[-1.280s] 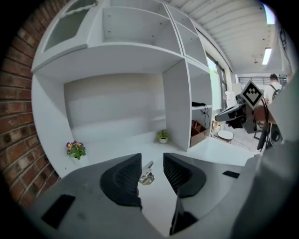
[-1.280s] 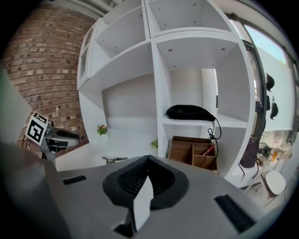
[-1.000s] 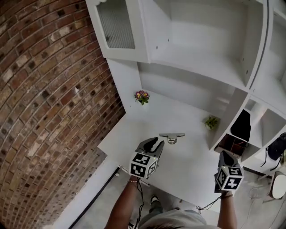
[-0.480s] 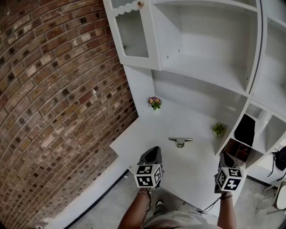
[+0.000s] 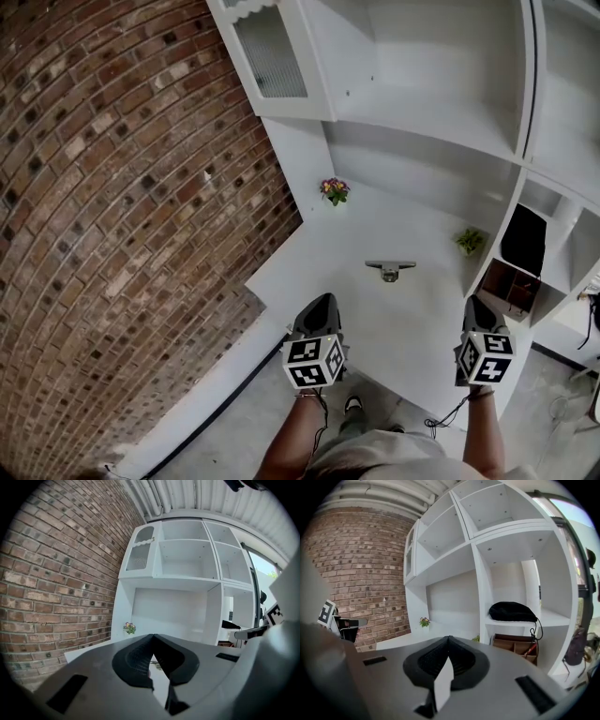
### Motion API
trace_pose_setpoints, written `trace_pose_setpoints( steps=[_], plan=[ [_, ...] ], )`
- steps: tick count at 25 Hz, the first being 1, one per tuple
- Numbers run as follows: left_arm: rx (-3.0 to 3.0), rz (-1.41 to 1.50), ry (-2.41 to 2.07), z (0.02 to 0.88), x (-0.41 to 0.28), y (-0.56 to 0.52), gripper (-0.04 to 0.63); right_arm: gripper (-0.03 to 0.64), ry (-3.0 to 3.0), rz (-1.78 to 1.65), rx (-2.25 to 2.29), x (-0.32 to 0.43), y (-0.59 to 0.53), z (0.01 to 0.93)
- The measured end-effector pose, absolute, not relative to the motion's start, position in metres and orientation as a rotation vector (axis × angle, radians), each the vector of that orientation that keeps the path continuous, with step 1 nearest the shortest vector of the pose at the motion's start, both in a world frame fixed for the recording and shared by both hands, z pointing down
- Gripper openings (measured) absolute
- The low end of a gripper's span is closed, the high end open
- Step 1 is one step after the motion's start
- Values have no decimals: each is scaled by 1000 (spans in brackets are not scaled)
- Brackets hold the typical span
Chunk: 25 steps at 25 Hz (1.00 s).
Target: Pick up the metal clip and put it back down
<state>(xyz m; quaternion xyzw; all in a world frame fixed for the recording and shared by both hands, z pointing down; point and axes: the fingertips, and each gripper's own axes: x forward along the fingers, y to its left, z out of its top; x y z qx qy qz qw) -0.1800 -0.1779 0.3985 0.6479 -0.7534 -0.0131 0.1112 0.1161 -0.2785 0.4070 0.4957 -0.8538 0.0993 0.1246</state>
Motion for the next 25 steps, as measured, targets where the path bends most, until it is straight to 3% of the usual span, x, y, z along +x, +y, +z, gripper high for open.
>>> trace_pose_setpoints(
  steps=[25],
  plan=[
    [1894, -73, -2180, 407, -190, -166, 11, 2, -2478, 277, 1487, 115, -263, 407]
  ],
)
